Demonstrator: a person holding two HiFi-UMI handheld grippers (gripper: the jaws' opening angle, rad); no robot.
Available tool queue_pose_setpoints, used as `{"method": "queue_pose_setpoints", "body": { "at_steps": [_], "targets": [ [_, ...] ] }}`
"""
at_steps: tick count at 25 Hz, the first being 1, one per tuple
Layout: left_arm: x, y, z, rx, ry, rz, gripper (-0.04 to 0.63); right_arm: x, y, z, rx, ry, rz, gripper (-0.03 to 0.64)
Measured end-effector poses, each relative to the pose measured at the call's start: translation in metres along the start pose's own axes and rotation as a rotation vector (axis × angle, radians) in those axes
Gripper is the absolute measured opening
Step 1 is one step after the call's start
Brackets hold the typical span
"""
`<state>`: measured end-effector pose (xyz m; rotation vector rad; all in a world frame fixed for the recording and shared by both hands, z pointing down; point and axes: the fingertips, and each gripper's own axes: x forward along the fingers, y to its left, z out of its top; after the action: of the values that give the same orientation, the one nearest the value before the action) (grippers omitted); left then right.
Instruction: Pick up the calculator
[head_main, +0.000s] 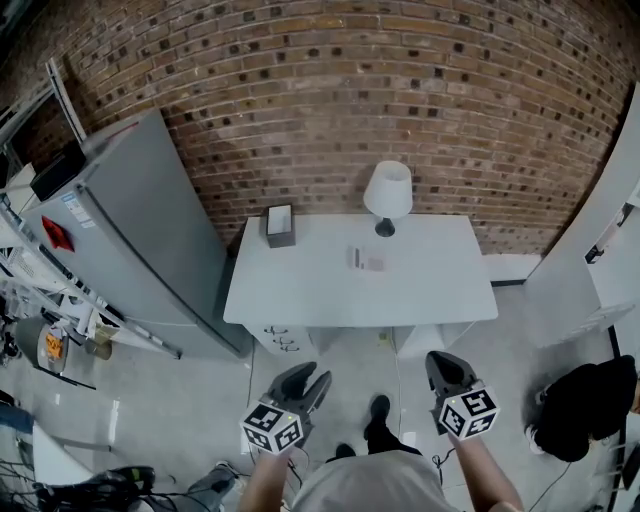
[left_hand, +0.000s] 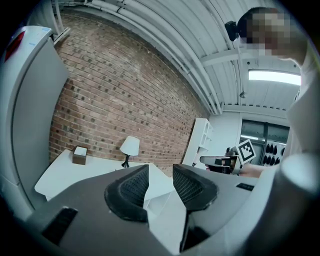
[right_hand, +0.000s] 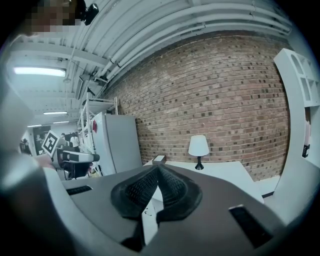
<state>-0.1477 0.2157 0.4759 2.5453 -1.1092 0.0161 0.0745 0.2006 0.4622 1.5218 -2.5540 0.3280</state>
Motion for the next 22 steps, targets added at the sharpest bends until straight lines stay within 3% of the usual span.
{"method": "queue_pose_setpoints", "body": {
  "at_steps": [11, 22],
  "targets": [
    [0.098, 0.05, 0.029, 0.013, 0.004, 0.042, 0.169, 0.1, -0.069, 0.017, -0.009, 0.027, 0.08, 0.011],
    [0.197, 0.069, 0.05, -0.011, 0.023, 0.097, 0.17, 0.169, -0.154, 0.039, 0.011, 0.043, 0.159, 0.011]
  ]
}}
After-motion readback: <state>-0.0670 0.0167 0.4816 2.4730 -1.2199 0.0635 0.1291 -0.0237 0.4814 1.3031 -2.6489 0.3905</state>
